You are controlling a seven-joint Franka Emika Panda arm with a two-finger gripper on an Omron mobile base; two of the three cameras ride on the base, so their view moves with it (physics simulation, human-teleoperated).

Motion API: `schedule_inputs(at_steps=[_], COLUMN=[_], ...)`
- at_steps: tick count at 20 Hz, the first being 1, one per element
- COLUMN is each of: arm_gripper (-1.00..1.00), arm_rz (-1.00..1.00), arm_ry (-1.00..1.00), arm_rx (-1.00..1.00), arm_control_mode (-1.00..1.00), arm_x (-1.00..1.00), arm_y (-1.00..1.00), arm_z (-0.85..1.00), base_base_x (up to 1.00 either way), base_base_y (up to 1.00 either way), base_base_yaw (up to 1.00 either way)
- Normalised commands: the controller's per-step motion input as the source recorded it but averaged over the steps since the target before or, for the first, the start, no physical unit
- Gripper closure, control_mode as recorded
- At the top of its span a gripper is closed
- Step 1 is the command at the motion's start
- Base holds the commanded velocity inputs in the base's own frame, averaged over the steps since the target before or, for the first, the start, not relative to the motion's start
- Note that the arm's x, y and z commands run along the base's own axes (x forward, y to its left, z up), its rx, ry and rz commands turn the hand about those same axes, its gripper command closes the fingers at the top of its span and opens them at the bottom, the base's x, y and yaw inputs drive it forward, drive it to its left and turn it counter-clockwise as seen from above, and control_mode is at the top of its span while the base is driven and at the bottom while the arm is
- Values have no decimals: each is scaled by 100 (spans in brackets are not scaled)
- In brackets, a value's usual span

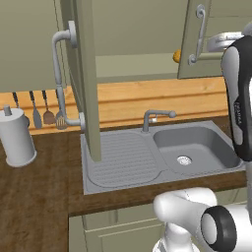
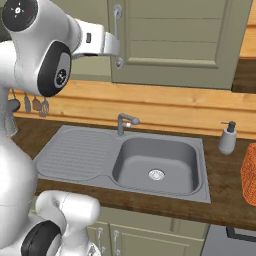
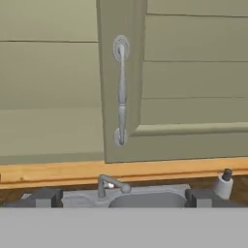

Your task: Open the cabinet, pick up the bread from the cabinet and place it in the basket. Then move the basket to the dining counter.

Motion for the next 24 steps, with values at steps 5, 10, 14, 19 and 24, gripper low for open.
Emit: schedule_inputs(at_steps=[5,10,14,19,24], arm_gripper=[-100,-100,-100,-100,-100], arm_rz=[-10,-3,13,11,6], arm_ry=[0,-4,-4,0,0], arm_rx=[12,2,0,0,0], arm_control_mode=[-100,-100,-100,-100,-100], arm_x=[71,91,82,61,55], arm_y=[27,-11,-45,-7,0], arm_z=[0,0,-5,0,0], base_base_x=[0,0,0,0,0], base_base_y=[0,0,0,0,0], base_base_yaw=[0,0,0,0,0])
